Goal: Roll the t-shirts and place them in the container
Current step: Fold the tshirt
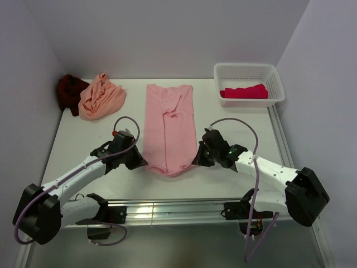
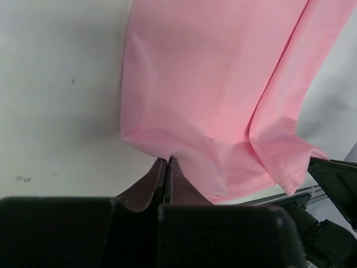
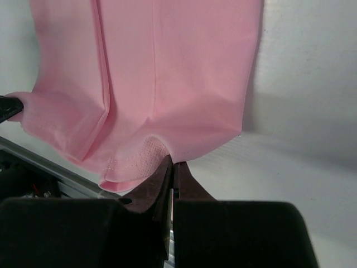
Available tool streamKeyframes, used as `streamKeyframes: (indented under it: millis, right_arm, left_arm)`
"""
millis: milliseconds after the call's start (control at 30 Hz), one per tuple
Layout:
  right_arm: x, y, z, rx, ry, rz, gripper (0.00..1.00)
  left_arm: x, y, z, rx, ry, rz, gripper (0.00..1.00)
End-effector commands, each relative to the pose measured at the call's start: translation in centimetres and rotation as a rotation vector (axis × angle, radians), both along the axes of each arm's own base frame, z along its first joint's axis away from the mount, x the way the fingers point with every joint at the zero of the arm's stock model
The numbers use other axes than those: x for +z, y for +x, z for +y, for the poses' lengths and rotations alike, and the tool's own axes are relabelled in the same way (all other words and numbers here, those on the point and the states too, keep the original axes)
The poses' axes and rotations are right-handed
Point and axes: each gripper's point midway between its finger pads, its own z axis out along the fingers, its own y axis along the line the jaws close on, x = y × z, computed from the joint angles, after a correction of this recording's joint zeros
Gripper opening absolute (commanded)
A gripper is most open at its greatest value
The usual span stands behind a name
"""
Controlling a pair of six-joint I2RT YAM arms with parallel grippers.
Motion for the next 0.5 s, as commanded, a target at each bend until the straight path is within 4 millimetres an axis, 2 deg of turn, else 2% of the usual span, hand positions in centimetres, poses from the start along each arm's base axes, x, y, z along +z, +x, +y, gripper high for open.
streamKeyframes:
  millis: [0,133,467]
  right_arm:
    - [1.9,1.8,0.7,0.036,0.028,-0.058,0.01]
    - [2.0,2.8,0.5,0.038,0.021,-0.057,0.01]
    - [2.5,5.6,0.5,0.046,0.002,-0.057,0.01]
  left_arm:
    - [2.4,2.1,-0.9,0.003,-0.03,-0.065,0.0]
    - [3.4,3.4,-0.9,0.016,-0.017,-0.087,0.0]
    - [4.4,6.0,-0.2,0.042,0.015,-0.119,0.0]
